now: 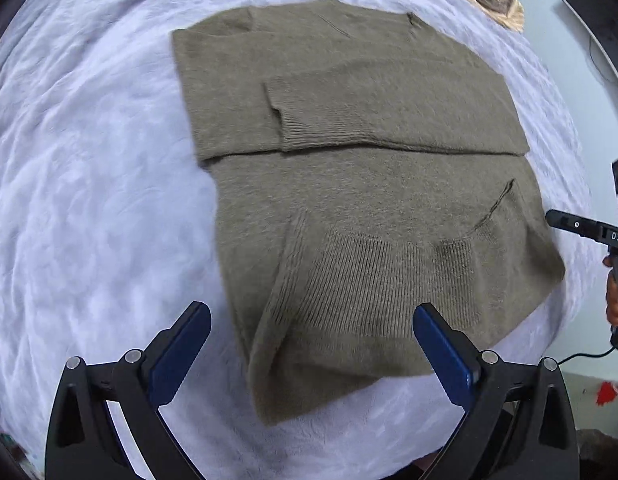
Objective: Fold small clothes
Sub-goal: 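Grasp the ribbed sweater hem with both grippers, then lift and fold one half of the sweater lengthwise over the other, release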
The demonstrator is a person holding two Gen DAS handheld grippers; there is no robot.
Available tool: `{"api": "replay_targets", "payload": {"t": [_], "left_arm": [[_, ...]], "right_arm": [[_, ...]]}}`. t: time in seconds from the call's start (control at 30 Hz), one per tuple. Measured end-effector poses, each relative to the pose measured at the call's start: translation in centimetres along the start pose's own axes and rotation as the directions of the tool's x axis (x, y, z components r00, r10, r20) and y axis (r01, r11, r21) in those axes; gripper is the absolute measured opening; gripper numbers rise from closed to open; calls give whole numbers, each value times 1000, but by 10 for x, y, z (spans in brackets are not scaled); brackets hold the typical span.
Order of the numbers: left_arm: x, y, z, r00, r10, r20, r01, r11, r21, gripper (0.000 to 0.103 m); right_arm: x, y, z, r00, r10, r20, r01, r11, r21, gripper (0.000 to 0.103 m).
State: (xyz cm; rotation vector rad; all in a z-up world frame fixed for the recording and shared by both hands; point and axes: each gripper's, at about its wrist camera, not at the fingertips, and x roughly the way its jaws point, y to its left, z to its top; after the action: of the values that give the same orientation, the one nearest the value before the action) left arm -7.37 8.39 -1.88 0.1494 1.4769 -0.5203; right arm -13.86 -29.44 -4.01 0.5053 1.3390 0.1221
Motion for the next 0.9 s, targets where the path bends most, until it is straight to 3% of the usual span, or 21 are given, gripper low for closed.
{"api": "replay_targets", "payload": {"t": [0.07, 0.1, 0.17, 0.2, 0.23, 0.27, 0.3, 0.33, 0.4, 0.43, 0.53, 0.67, 0.77, 0.9], "left_arm": [[15, -3, 8, 1000, 8, -27, -7, 1000, 25, 101], [21, -4, 10, 999, 13, -37, -12, 999, 36, 96], [35, -6, 13, 996, 60, -64, -57, 997, 56, 75], [41, -5, 13, 994, 77, -83, -73, 996, 56, 56], [46, -4, 12, 993, 73, -98, -68, 997, 46, 40], [45, -3, 11, 994, 66, -90, -63, 997, 40, 31], [41, -3, 9, 996, 57, -72, -55, 998, 40, 13], [37, -4, 7, 997, 48, -56, -46, 998, 41, 7], [24, -6, 1, 999, 33, -18, -32, 998, 49, 7], [16, -7, -3, 999, 33, 5, -33, 998, 55, 7], [-12, -5, -12, 997, 30, 75, -34, 998, 49, 7], [-45, 1, -16, 988, 33, 152, -37, 999, 22, 7], [-73, 7, -8, 976, 30, 215, -33, 999, 9, 7], [-105, 4, 18, 946, 48, 319, -55, 998, 12, 7]], "right_arm": [[10, 5, 4, 999, -31, -22, 30, 999, -41, 55], [15, 7, 6, 999, -42, -29, 40, 998, -58, 55], [25, 11, 10, 997, -67, -42, 63, 993, -95, 55], [29, 12, 11, 996, -74, -51, 68, 992, -106, 55], [36, 12, 11, 995, -81, -65, 73, 990, -117, 55], [40, 13, 11, 994, -78, -78, 68, 990, -122, 55], [42, 14, 10, 994, -74, -86, 62, 990, -128, 55], [45, 17, 7, 992, -82, -98, 67, 987, -146, 54], [45, 24, 2, 988, -117, -104, 95, 976, -194, 16], [43, 27, -2, 986, -135, -101, 111, 971, -214, 11], [16, 41, -12, 986, -166, -4, 159, 949, -272, 11], [-26, 50, -17, 978, -168, 124, 196, 944, -264, 10], [-54, 59, -11, 955, -189, 227, 245, 936, -253, 10], [-87, 76, 9, 914, -197, 355, 296, 922, -250, 10]]}}
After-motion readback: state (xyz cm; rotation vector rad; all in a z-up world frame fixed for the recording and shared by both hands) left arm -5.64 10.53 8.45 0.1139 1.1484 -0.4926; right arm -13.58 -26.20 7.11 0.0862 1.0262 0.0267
